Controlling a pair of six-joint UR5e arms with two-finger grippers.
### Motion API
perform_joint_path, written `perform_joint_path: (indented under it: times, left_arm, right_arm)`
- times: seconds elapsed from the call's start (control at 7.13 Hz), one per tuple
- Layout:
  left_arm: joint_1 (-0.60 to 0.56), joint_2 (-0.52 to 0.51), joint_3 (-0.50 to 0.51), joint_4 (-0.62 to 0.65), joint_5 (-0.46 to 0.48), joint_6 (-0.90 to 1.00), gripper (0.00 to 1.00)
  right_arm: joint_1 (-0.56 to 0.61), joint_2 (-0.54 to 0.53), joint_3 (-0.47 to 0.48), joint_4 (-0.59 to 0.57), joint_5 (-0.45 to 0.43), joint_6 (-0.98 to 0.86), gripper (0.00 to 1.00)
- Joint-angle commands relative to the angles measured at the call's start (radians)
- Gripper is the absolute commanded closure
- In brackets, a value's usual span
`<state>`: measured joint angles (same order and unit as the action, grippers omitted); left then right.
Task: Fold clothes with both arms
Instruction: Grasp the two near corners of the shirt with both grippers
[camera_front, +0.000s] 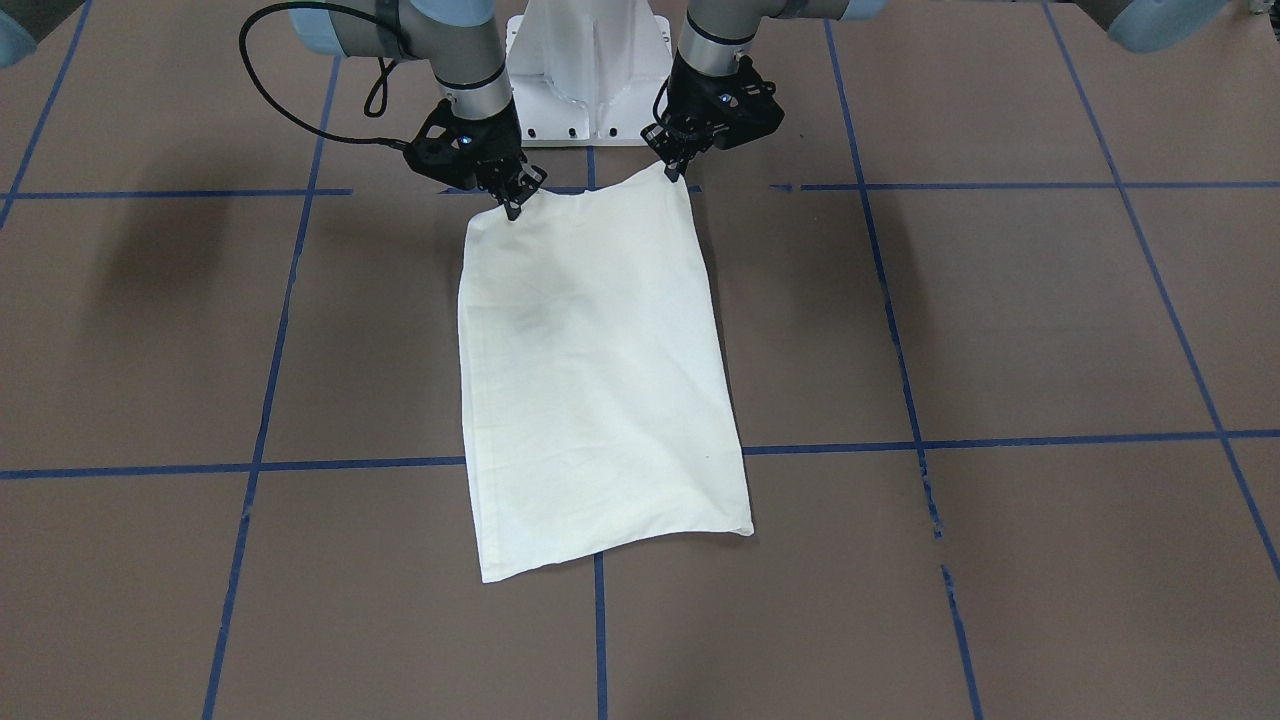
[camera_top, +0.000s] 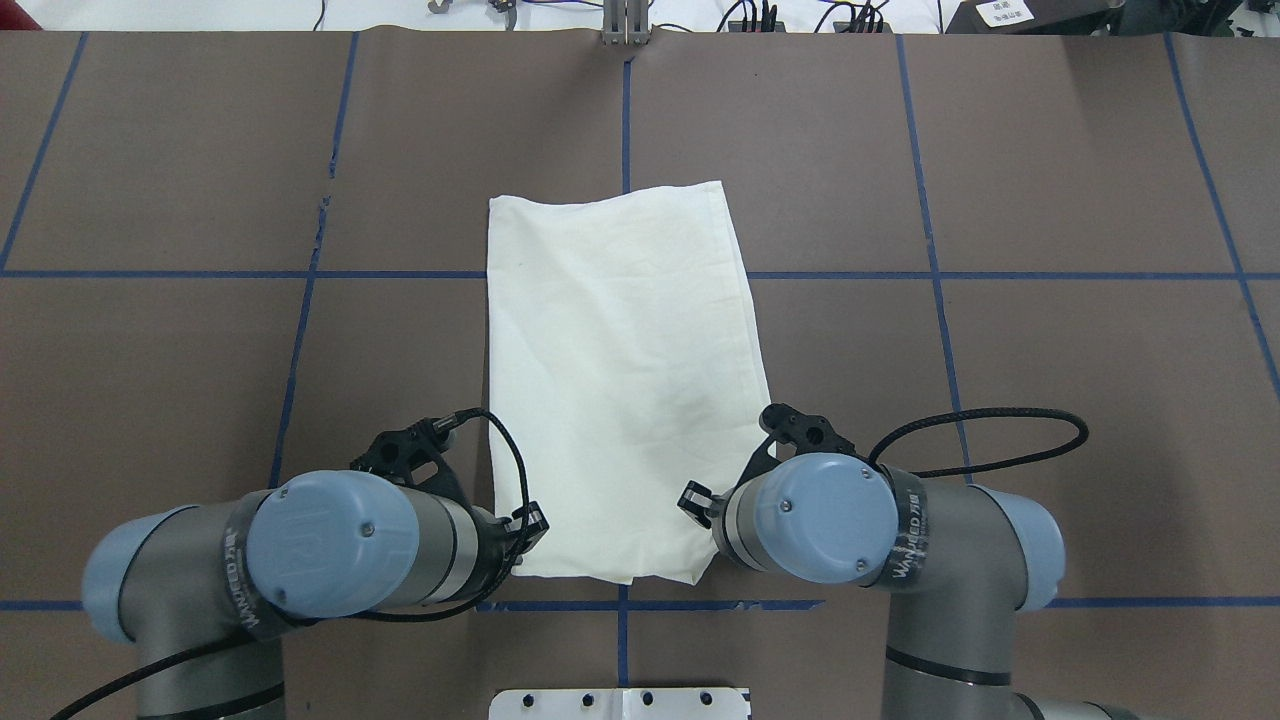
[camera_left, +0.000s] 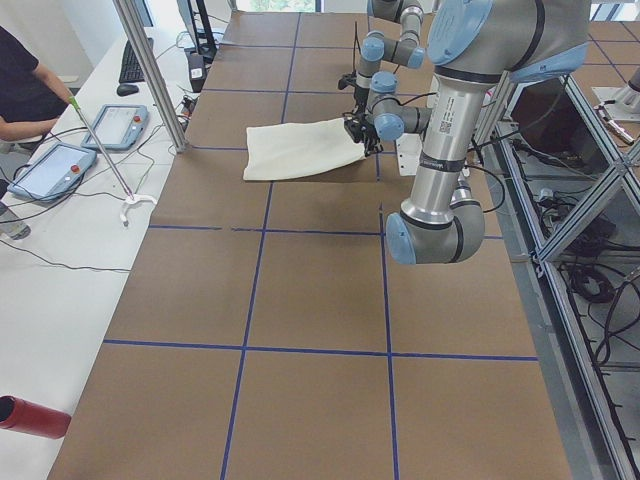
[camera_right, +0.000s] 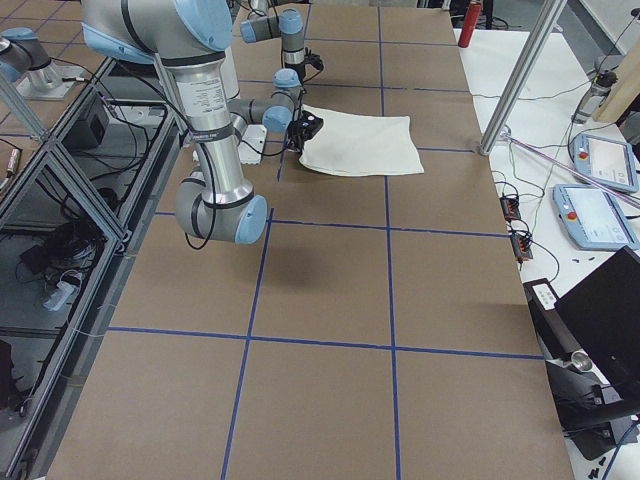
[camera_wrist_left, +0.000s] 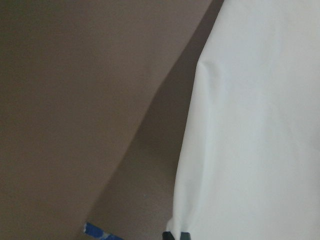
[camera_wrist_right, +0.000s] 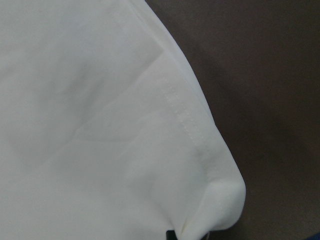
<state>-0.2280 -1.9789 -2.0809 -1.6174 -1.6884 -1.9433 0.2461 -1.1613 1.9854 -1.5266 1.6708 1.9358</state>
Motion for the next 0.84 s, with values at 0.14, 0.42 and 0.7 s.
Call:
perform_joint_path:
  times: [0.14, 0.42, 0.7]
  left_arm:
    - [0.12, 0.037, -0.192, 0.123, 0.001, 0.0, 1.0]
    - [0.105, 0.026, -0.202, 0.125, -0.004, 0.001, 1.0]
    - [0.017, 0.012, -0.2, 0.123, -0.007, 0.056, 1.0]
  right_arm:
    - [-0.039, -0.079, 0.188, -0.003, 0.091, -0.006, 1.0]
    - [-0.045, -0.062, 0.195, -0.001, 0.092, -0.012, 1.0]
    - [0.075, 0.012, 0.132, 0.0, 0.089, -0.104, 1.0]
